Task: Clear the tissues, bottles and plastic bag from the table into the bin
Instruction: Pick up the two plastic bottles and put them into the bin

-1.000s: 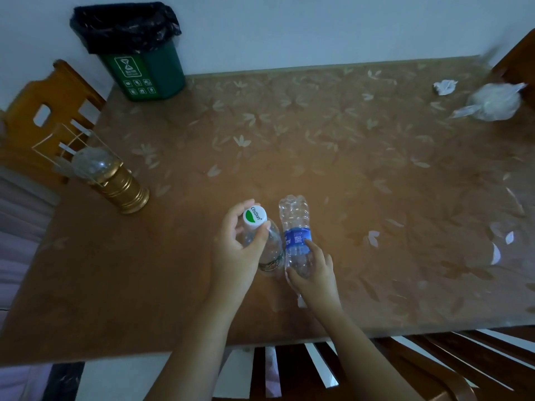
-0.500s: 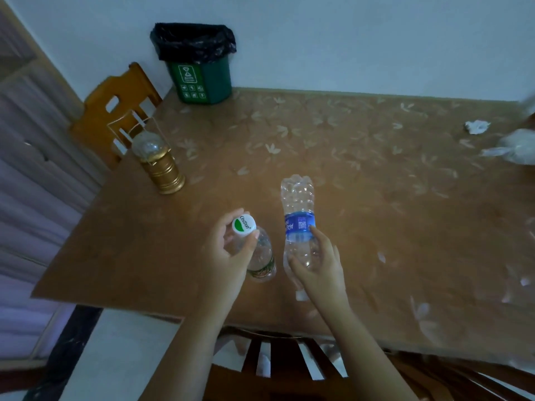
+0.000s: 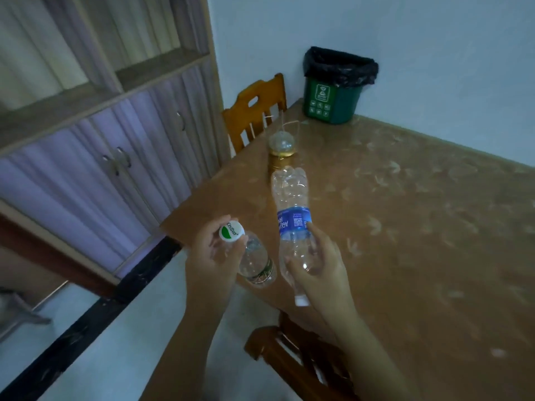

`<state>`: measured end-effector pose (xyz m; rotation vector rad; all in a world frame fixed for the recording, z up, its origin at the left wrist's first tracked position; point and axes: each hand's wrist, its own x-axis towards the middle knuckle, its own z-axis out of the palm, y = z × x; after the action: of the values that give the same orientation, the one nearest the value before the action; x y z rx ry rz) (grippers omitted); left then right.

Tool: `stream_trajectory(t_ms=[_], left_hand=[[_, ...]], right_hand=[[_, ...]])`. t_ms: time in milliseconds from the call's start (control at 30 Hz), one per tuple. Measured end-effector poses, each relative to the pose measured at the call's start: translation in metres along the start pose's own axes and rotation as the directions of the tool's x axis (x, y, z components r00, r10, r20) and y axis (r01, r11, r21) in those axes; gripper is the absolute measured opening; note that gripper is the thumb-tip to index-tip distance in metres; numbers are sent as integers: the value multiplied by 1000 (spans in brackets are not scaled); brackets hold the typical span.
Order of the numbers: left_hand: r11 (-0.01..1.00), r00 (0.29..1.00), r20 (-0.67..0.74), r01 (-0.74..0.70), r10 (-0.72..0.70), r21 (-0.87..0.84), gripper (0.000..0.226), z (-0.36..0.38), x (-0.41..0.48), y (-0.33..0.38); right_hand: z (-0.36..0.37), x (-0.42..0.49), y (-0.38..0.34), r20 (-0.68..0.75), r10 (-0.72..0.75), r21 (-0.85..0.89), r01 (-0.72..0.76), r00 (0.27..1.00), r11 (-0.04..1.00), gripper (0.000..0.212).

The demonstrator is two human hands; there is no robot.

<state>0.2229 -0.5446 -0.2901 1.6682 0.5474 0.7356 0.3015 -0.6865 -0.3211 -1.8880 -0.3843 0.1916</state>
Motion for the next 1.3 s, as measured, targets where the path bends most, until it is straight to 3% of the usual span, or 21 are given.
stream_trajectory(t_ms=[433, 667, 900, 1000, 1300], left_hand=[[986, 965, -254, 100, -64, 131, 31, -243, 81, -55], [980, 943, -317, 146, -98, 134, 31, -337, 133, -87], [980, 968, -240, 111, -69, 164, 35, -339, 207, -110], [969, 979, -201, 60, -11, 238, 30, -330, 251, -119], [973, 999, -28, -32, 39, 227, 34, -288, 414, -113]], right_hand=[[273, 19, -107, 306, -165, 10, 170, 938, 985, 65], [381, 35, -134, 397, -132, 55, 120, 908, 991, 62], [412, 97, -134, 348, -93, 32, 87, 933, 996, 62], [418, 143, -137, 313, -100, 74, 81, 945, 994, 60], [430, 297, -154, 201, -118, 156, 87, 972, 984, 60]])
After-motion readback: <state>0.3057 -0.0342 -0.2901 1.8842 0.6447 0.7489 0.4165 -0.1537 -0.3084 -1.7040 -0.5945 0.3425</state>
